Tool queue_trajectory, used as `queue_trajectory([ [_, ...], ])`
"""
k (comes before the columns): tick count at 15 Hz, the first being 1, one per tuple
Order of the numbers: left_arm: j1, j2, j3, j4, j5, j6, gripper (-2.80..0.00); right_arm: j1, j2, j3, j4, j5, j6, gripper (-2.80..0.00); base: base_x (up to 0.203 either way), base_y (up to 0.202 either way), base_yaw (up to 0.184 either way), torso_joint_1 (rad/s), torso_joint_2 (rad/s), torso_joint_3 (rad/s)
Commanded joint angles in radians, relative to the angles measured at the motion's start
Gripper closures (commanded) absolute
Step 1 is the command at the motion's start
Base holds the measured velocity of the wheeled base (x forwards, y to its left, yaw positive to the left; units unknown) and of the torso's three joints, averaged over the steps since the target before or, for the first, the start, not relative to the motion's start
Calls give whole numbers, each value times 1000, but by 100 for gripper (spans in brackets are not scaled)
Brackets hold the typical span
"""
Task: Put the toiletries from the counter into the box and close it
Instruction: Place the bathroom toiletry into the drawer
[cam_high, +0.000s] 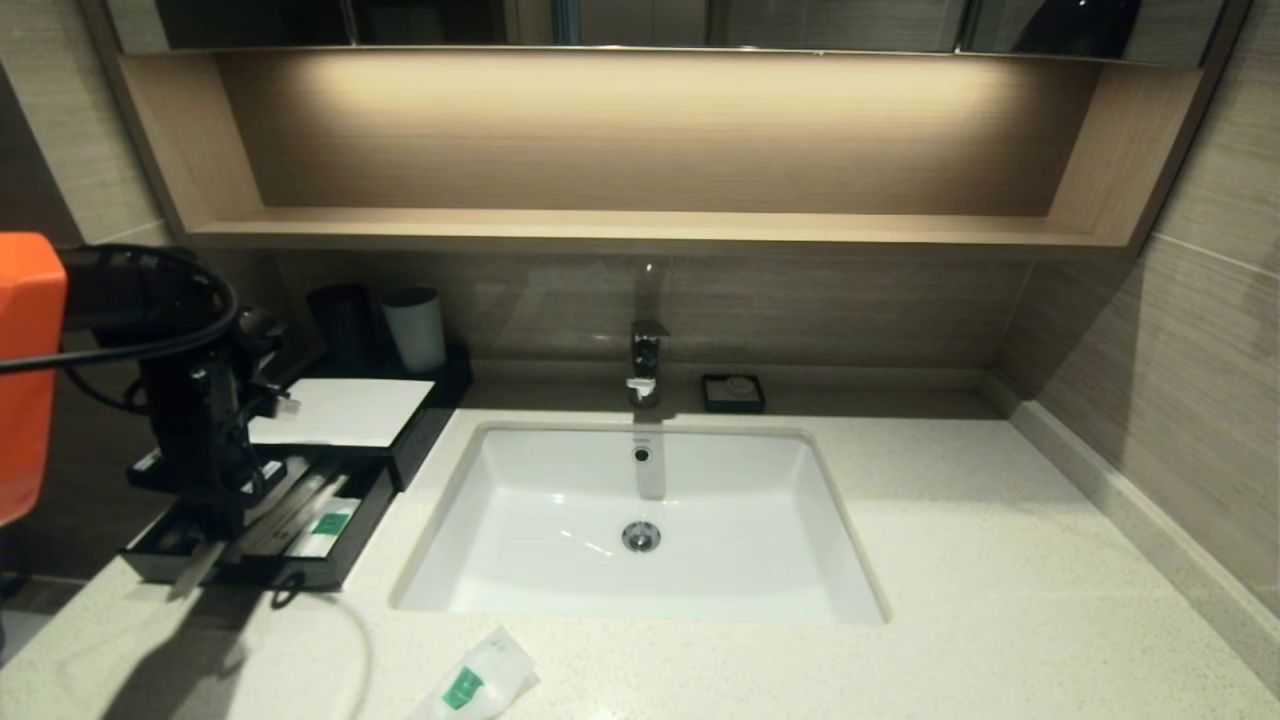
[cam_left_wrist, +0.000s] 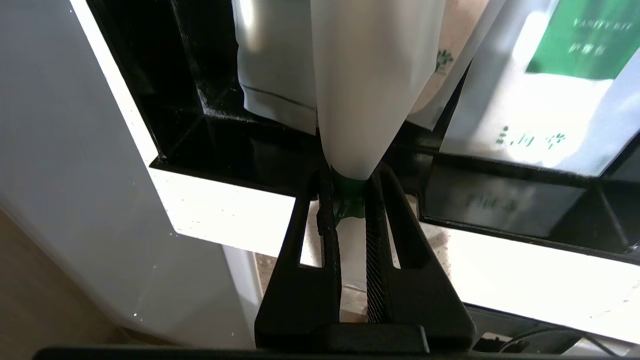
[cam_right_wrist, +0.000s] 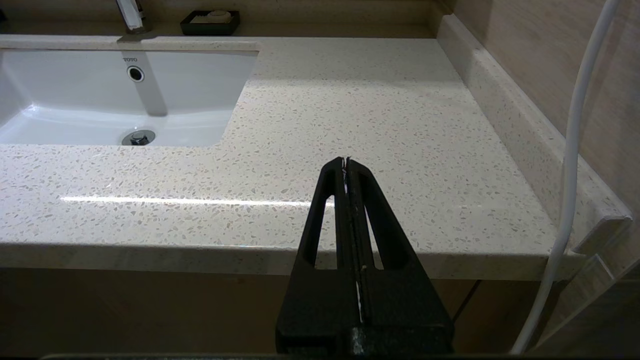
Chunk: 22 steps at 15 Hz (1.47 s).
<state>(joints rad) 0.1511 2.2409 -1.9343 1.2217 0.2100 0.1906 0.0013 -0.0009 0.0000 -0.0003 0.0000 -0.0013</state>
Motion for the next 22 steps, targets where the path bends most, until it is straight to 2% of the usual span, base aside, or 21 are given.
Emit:
queue_trajectory([
  [1,-5,2,1,-8,-6,-13,0,0,1,2,0,0,0,0,0,0,0,0,0,0],
  [6,-7,0,1,-33,-29,-42,0,0,1,2,0,0,0,0,0,0,0,0,0,0],
  [22,-4,25,1,-171,-52,-43,0,0,1,2,0,0,0,0,0,0,0,0,0,0],
])
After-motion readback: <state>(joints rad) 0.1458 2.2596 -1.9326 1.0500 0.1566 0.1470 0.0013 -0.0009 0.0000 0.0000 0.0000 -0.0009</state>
